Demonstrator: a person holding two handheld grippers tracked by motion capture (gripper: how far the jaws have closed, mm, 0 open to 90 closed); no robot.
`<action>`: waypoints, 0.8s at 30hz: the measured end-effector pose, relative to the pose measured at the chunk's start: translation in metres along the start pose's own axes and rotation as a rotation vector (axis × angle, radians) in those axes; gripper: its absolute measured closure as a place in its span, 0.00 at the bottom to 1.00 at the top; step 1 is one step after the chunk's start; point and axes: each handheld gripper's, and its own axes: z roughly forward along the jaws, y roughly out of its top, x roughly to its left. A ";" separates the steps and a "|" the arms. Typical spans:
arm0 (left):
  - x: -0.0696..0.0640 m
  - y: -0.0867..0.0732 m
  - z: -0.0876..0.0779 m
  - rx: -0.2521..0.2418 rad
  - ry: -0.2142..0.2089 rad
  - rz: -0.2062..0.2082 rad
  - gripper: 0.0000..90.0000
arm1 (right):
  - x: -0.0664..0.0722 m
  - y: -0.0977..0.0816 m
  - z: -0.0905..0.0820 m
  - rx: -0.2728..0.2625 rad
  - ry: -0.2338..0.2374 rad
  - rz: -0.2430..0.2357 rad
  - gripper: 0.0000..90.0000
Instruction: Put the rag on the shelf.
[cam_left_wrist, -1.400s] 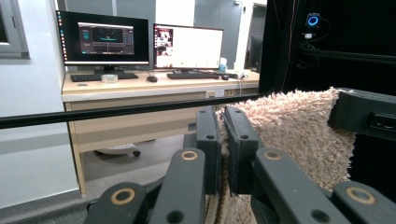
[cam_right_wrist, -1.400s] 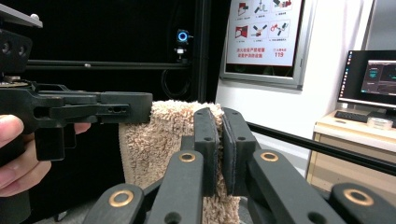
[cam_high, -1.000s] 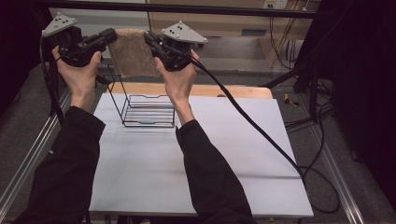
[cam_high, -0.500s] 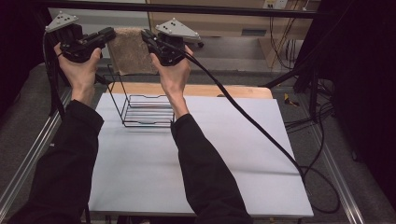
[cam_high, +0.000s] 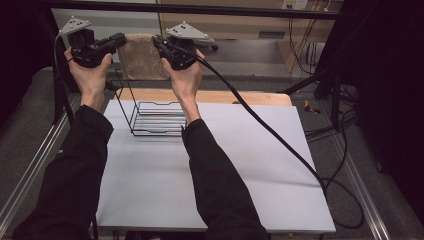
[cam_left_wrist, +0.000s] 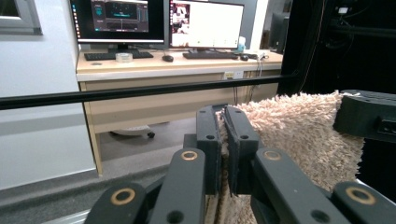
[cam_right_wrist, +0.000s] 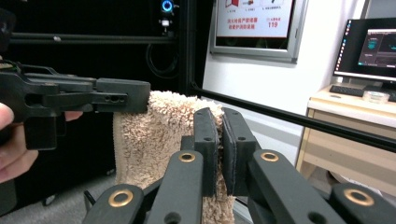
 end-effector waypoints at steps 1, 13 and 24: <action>0.000 -0.001 0.001 -0.001 -0.001 -0.001 0.94 | 0.000 -0.001 0.000 0.004 0.002 0.000 0.95; -0.005 -0.022 -0.003 0.019 -0.033 0.017 0.94 | -0.004 -0.015 -0.007 0.034 0.022 0.013 0.95; -0.011 -0.036 -0.014 0.031 -0.052 0.039 0.94 | -0.002 -0.031 -0.016 0.054 0.045 0.029 0.95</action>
